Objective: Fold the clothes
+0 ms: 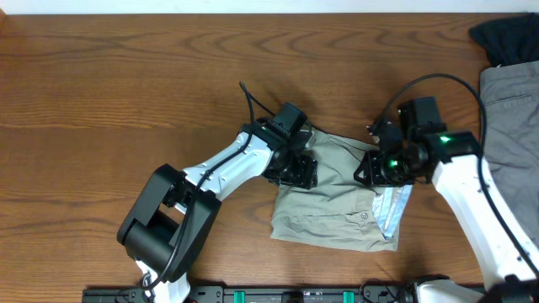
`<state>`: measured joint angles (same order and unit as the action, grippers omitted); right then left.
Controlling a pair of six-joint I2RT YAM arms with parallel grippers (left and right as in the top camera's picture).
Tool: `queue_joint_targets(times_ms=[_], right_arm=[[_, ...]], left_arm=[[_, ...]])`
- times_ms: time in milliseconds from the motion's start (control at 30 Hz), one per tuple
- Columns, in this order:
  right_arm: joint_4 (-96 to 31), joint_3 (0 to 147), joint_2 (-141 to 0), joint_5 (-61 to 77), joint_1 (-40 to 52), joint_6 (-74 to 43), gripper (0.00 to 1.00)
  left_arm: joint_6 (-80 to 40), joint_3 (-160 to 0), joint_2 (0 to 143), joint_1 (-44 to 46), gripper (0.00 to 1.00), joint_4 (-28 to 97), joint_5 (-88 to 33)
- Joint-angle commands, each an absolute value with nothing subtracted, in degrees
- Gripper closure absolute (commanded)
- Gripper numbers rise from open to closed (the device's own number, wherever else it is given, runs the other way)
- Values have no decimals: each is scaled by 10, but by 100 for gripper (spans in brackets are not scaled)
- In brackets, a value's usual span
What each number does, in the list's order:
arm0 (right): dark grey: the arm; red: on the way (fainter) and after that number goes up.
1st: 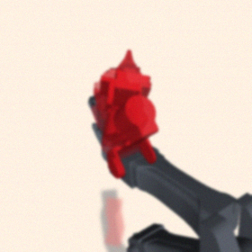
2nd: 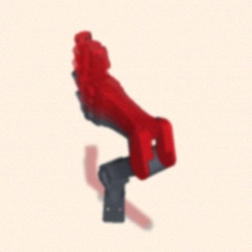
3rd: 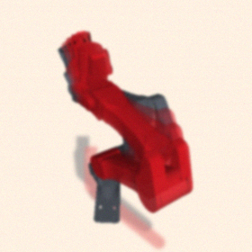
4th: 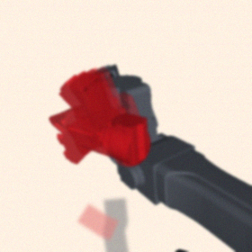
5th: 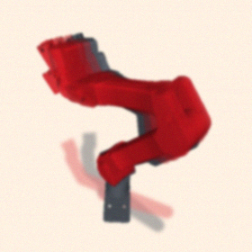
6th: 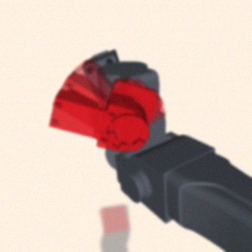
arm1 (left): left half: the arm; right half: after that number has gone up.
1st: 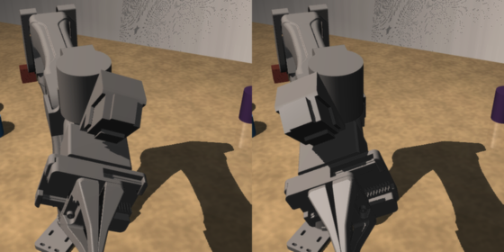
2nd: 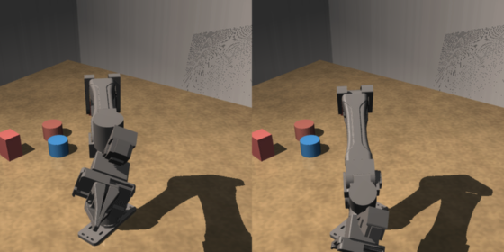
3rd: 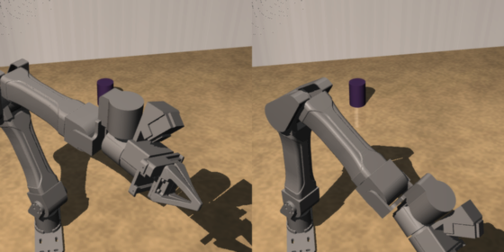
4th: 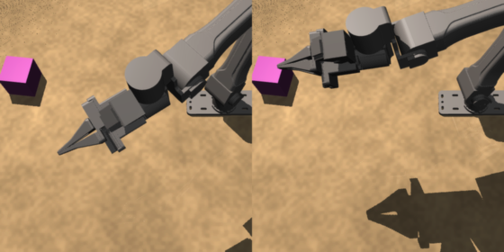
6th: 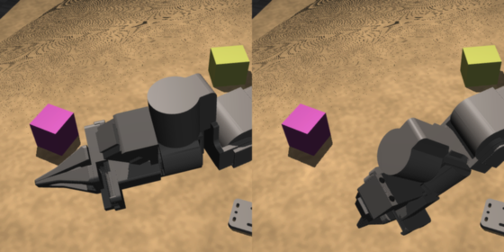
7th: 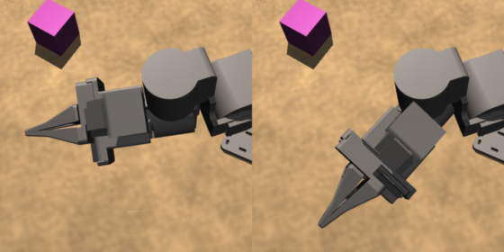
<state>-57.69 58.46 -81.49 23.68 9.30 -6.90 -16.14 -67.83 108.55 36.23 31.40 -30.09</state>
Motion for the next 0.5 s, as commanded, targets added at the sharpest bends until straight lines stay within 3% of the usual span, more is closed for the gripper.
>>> queue_joint_targets(times_ms=[0, 233, 467], right_arm=[[-578, 585, -866, 225, 105, -76, 94], [-534, 539, -969, 76, 100, -157, 99], [-376, 535, -1017, 86, 94, -158, 99]], left_arm=[[-162, -687, 1075, 346, 36, 314, -306], [-159, -689, 1057, 302, 32, 327, -307], [-123, -689, 1039, 288, 30, 381, -307]])
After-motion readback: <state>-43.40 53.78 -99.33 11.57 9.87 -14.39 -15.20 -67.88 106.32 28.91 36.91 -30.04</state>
